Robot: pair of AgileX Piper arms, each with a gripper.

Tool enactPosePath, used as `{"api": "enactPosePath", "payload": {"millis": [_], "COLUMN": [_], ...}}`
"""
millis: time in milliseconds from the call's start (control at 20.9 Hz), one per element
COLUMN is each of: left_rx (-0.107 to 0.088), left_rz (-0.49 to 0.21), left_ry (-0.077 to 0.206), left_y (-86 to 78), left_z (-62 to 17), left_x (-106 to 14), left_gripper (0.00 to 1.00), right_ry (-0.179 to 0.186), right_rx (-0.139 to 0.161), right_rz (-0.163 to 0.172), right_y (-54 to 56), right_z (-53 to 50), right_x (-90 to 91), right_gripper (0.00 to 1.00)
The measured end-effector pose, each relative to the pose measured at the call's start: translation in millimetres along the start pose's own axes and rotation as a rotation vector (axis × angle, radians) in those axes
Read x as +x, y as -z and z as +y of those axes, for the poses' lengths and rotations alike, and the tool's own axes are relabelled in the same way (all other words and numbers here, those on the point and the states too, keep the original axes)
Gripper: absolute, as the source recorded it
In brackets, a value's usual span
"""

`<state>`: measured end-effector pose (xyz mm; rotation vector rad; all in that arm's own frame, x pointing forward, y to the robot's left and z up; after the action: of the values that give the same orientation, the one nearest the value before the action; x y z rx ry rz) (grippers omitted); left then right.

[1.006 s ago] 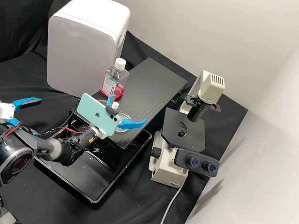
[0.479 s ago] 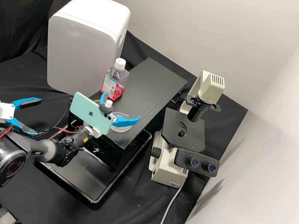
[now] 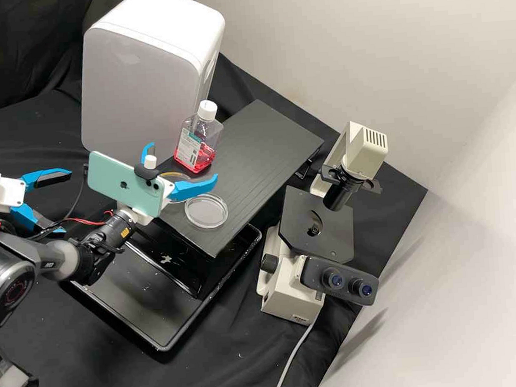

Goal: Place the lid on the petri dish

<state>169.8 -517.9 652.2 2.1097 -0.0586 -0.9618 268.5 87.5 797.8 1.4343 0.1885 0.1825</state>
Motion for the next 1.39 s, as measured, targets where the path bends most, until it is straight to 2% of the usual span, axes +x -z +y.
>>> {"api": "enactPosePath", "payload": {"millis": [240, 527, 719, 863, 1390], "left_rx": [0.000, 0.000, 0.000, 0.000, 0.000], "left_rz": [0.000, 0.000, 0.000, 0.000, 0.000], "left_ry": [0.000, 0.000, 0.000, 0.000, 0.002], "left_y": [0.0, 0.0, 0.0, 0.0, 0.1], "left_z": [0.0, 0.0, 0.0, 0.0, -0.4], "left_x": [0.0, 0.0, 0.0, 0.0, 0.1], "left_gripper": [1.00, 1.00, 1.00, 1.00, 1.00], "right_ry": [0.045, 0.085, 0.093, 0.104, 0.103], "right_rx": [-0.046, -0.046, -0.057, -0.063, -0.075], "right_rz": [0.042, 0.007, -0.012, -0.014, -0.022], "right_y": [7.7, 0.6, -2.4, -2.5, -4.9], "right_z": [-17.0, -29.9, -33.0, -36.1, -41.0], "right_x": [-4.7, -7.4, -8.5, -9.1, -8.6], "right_gripper": [1.00, 1.00, 1.00, 1.00, 1.00]}}
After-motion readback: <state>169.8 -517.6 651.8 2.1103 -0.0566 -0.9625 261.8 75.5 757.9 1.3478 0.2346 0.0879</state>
